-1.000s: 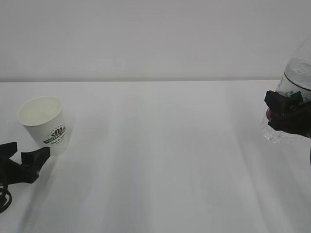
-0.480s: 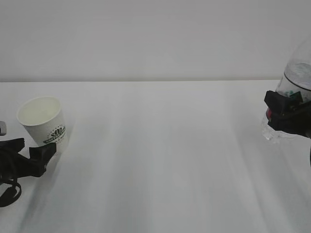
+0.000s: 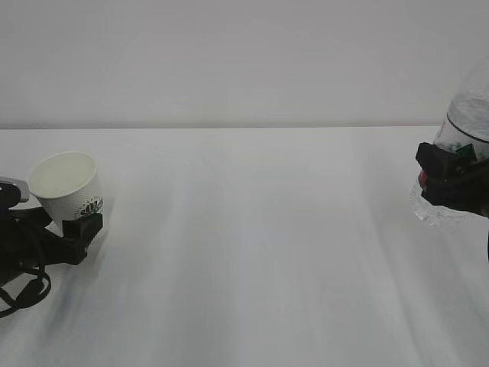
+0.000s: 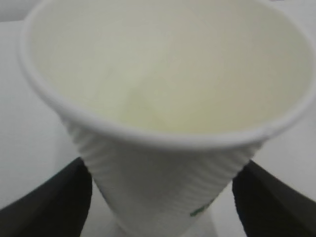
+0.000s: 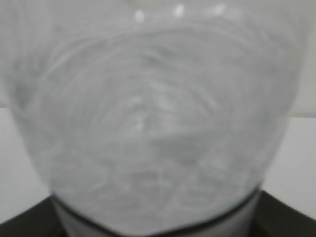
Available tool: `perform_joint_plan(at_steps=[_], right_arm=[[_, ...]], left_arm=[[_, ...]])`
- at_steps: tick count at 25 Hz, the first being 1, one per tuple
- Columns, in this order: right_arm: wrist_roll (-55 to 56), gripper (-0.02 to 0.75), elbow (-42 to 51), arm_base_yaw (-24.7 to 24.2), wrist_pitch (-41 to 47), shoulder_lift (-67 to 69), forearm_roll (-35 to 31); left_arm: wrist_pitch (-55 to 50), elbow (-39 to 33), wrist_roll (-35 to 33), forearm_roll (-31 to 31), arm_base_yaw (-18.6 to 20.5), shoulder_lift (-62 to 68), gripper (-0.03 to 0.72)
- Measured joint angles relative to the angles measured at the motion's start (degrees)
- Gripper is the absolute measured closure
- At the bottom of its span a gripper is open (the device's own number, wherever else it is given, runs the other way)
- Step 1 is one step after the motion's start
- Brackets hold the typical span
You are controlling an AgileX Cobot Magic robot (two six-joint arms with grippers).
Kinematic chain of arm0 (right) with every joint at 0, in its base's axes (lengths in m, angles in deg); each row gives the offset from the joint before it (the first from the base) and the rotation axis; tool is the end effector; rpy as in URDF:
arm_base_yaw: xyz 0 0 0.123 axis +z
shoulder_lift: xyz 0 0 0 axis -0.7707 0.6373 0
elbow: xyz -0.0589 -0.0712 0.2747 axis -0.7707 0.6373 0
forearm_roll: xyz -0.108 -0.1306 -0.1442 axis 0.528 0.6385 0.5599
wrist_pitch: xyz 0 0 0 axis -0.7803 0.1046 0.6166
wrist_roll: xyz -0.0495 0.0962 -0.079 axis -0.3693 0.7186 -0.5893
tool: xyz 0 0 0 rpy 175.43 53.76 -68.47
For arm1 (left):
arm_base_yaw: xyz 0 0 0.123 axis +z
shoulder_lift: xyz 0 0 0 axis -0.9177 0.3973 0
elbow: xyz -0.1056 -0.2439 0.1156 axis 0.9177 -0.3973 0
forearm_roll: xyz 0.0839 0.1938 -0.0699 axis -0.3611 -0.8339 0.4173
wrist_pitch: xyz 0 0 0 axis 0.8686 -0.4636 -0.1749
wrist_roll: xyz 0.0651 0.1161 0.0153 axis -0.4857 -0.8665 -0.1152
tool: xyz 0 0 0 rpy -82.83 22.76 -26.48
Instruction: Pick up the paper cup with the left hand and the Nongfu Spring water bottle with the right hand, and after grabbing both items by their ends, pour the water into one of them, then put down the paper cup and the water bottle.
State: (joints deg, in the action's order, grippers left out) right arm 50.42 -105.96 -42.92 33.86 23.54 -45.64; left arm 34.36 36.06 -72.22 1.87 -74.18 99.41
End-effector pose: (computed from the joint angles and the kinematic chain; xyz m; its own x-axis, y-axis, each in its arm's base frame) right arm 0.2739 0.0406 0.1986 -0.1997 0.0182 -0.9797 -0.1544 0.9868 0.0498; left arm 0.3071 -0.0608 0.0961 -0.3791 0.0288 -0.9249 0.2570 0.9635 -0.0753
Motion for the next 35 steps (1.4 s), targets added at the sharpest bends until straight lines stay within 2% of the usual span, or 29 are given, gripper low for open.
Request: perform_joint_plan(at_steps=[12,22,35], right_arm=[[0.0,0.297,0.0,0.0,-0.43,0.0,0.0],[-0.68,0.297,0.0,0.0,-0.43,0.0,0.0],[-1.0,0.297,0.0,0.0,-0.43,0.0,0.0]], left_arm=[[0.0,5.82,0.0,-0.36,0.0,4.02,0.023],[0.0,6.15,0.0,0.0,0.0,4.39,0.027],[0.0,6.15,0.0,0.11,0.0,4.39,0.098]])
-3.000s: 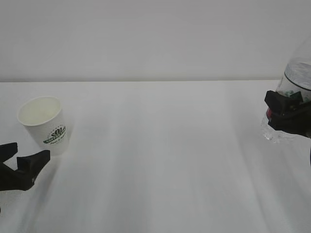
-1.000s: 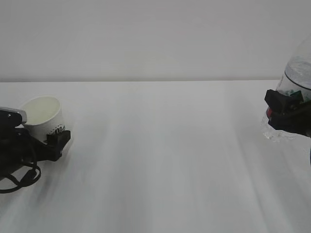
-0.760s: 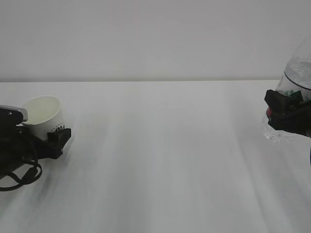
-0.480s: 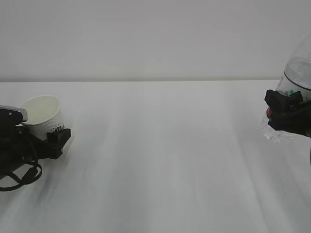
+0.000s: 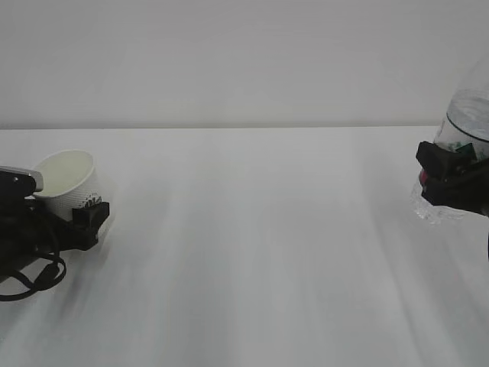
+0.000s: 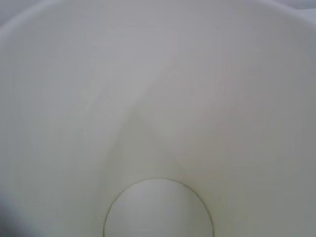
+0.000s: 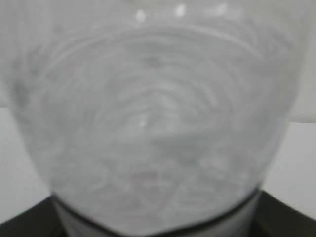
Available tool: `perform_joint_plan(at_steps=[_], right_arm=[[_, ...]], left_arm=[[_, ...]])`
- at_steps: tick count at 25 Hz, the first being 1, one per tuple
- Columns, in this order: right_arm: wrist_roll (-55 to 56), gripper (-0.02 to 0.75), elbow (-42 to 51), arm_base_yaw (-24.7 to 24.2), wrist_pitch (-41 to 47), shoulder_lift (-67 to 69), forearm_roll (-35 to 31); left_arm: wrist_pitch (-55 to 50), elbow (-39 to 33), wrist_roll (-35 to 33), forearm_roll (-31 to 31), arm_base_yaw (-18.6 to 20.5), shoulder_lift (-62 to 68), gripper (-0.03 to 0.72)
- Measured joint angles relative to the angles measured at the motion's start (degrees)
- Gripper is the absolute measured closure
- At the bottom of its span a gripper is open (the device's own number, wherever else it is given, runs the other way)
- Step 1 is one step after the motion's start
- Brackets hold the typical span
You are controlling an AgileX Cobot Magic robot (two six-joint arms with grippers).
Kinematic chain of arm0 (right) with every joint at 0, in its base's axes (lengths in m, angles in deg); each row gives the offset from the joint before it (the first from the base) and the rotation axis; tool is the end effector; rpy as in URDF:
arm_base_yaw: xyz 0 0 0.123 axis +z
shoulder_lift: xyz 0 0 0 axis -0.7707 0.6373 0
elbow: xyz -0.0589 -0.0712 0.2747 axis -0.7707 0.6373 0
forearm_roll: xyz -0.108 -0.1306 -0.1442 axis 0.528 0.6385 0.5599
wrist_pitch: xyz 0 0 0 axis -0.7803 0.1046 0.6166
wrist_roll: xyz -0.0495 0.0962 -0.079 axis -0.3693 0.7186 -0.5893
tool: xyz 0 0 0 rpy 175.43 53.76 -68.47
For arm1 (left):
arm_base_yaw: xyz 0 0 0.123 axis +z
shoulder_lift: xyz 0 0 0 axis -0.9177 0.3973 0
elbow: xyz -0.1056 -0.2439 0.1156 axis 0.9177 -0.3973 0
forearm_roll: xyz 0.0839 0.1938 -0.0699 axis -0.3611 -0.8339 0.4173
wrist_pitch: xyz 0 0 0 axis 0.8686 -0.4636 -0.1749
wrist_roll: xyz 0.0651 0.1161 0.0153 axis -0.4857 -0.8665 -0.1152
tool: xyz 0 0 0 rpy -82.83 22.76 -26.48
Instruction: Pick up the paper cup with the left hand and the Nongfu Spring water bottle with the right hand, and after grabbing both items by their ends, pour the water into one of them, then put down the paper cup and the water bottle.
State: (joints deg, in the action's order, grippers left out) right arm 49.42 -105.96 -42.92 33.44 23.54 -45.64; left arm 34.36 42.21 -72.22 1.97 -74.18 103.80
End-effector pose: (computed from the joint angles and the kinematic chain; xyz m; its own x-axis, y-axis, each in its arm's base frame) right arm 0.2741 0.0406 0.1996 -0.1899 0.0022 -0.9818 -0.1582 0.9869 0.0328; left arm 0.3333 -0.0641 0.0883 -0.3508 0.0243 -0.9361 0.2576 0.9636 -0.0715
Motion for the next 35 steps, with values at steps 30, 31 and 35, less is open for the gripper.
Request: perform_joint_plan(at_steps=[30,31,35], right_arm=[[-0.09,0.298,0.0,0.0,0.0,0.0,0.0],[-0.09,0.298,0.0,0.0,0.0,0.0,0.0],[-0.09,0.298,0.0,0.0,0.0,0.0,0.0]], left_arm=[[0.0,0.0,0.0,-4.98,0.0,0.0,0.133],[0.0,0.0,0.0,-5.42,0.0,0.0,0.133],[-0.19,0.0,0.0,-6.1,0.0,-2.61,0.133]])
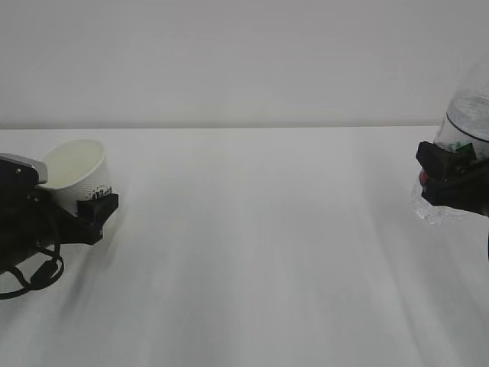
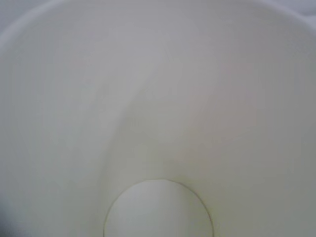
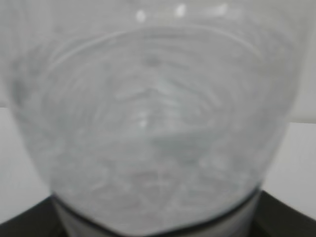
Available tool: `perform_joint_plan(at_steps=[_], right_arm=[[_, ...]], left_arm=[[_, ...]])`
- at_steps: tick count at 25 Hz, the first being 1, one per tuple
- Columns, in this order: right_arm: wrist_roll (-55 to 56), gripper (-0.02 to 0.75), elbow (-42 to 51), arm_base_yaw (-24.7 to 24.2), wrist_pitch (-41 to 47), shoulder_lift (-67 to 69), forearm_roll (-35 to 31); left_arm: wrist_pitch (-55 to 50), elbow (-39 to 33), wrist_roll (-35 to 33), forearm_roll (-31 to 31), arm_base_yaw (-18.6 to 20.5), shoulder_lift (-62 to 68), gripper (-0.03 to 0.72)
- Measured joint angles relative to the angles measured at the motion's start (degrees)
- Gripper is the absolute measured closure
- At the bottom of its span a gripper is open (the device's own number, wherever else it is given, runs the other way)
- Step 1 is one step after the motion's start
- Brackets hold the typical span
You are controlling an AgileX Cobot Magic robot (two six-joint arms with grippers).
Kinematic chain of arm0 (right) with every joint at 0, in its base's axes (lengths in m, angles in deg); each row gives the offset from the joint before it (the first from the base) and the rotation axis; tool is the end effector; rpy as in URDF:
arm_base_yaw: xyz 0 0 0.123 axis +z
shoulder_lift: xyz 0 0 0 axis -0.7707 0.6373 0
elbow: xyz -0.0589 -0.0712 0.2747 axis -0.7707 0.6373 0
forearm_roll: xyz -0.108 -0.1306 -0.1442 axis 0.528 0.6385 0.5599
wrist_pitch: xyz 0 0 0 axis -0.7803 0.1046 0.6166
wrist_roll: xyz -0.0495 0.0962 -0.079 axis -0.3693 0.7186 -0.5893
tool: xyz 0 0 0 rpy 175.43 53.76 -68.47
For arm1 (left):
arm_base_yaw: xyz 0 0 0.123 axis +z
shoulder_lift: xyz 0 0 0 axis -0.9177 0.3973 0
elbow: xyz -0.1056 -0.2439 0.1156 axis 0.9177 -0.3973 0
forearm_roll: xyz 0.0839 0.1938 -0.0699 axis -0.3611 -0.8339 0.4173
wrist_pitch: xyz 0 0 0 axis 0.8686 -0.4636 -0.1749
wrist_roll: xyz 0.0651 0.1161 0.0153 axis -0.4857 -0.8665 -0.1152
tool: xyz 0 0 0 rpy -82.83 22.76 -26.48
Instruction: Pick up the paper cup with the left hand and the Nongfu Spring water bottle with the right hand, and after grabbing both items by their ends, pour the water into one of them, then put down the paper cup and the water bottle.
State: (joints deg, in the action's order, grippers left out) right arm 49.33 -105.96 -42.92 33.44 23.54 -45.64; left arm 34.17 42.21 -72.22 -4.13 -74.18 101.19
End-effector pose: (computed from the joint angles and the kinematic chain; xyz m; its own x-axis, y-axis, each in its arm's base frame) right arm 0.2741 0.0406 0.1996 -0.1896 0.0006 -0.9819 -0.1585 0.9869 0.0313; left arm 0.3300 -0.0764 0.1030 -0.3054 0.0633 -0.9501 0.3608 0.9311 -0.0539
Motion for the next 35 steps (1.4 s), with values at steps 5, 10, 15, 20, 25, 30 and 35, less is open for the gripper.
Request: perform_joint_plan(at_steps=[5,10,15,20,25,30,35], right_arm=[[0.0,0.298,0.0,0.0,0.0,0.0,0.0],[0.0,0.298,0.0,0.0,0.0,0.0,0.0],[0.0,0.298,0.0,0.0,0.0,0.0,0.0],[0.0,0.298,0.0,0.0,0.0,0.0,0.0],[-0.04,0.298,0.0,0.0,0.0,0.0,0.0],[-0.04,0.298,0.0,0.0,0.0,0.0,0.0],[-0.04,0.298,0.0,0.0,0.0,0.0,0.0]], left_arm=[[0.0,0.0,0.0,-1.16,0.0,-2.48,0.134],[0.0,0.0,4.62,-6.39,0.0,-3.37,0.137],[0.0,0.0,7.27,-12.91,0.0,-3.74,0.141],[0.0,0.0,8.51,-19.93,0.0,-3.87,0.142],[0.0,0.0,10.1,-26.53,0.0,-3.87,0.142],[0.0,0.0,11.97,-35.12,0.0,-3.87,0.142],[0.0,0.0,12.2,-39.87,-0.03,-4.01,0.142]])
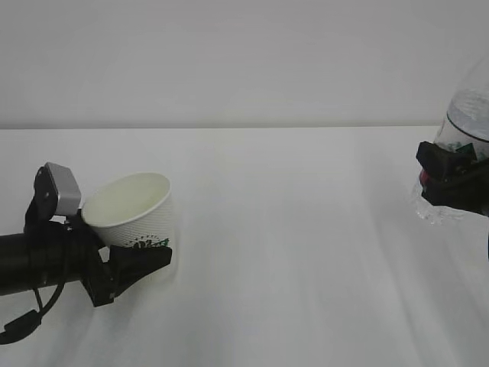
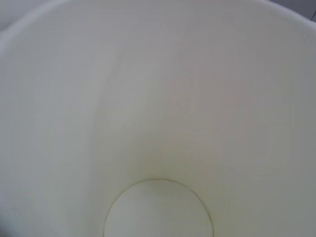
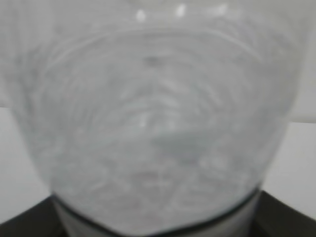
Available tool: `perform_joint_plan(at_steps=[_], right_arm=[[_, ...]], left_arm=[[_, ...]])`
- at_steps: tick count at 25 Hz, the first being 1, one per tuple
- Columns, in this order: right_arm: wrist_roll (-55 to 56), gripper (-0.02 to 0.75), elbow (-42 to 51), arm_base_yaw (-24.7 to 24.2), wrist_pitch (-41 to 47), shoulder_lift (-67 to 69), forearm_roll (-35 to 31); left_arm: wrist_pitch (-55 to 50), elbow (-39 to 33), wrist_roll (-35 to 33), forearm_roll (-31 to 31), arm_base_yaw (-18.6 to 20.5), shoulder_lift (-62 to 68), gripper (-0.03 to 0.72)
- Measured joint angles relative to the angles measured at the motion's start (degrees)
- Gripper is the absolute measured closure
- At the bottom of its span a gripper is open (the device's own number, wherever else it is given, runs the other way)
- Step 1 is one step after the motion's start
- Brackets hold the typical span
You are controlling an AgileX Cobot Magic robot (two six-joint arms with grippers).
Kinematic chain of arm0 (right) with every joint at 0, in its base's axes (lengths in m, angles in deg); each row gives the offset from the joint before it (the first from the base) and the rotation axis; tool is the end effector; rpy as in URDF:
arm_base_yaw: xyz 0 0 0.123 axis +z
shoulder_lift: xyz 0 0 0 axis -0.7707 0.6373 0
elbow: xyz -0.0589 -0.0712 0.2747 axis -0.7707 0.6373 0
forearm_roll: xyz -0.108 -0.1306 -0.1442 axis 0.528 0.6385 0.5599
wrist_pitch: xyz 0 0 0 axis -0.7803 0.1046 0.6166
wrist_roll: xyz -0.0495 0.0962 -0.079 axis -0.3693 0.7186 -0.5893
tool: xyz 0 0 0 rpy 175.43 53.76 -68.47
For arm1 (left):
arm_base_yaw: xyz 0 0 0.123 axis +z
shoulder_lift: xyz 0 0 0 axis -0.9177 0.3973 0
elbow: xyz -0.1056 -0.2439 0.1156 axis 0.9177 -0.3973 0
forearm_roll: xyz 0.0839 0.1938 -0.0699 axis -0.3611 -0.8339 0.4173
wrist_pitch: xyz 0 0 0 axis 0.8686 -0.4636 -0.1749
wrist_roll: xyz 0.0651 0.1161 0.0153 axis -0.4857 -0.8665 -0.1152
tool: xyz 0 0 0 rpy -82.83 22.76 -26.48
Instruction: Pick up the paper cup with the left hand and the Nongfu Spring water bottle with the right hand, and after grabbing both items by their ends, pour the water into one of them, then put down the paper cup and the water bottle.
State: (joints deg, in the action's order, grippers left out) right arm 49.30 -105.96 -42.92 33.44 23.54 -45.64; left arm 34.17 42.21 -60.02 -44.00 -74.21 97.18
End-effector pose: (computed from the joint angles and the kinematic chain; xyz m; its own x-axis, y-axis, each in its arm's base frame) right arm 0.2741 0.0406 0.1996 -0.1895 0.0001 -0.9819 -0.1586 0.9869 0.0307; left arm 0.2747 -0.1380 0.1180 -0.2780 0.1883 -0.9419 0.8304 0.5401 -0.1371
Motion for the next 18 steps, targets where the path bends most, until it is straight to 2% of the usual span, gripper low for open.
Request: perform_joint_plan(at_steps=[6,12,18], right_arm=[[0.0,0.298,0.0,0.0,0.0,0.0,0.0],[0.0,0.298,0.0,0.0,0.0,0.0,0.0],[0.0,0.298,0.0,0.0,0.0,0.0,0.0]], left_arm=[[0.0,0.0,0.02,-0.83,-1.0,0.01,0.142],[0.0,0.0,0.12,1.02,-8.0,0.01,0.143],[0.0,1.15,0.12,5.1,-12.77,0.01,0.143]])
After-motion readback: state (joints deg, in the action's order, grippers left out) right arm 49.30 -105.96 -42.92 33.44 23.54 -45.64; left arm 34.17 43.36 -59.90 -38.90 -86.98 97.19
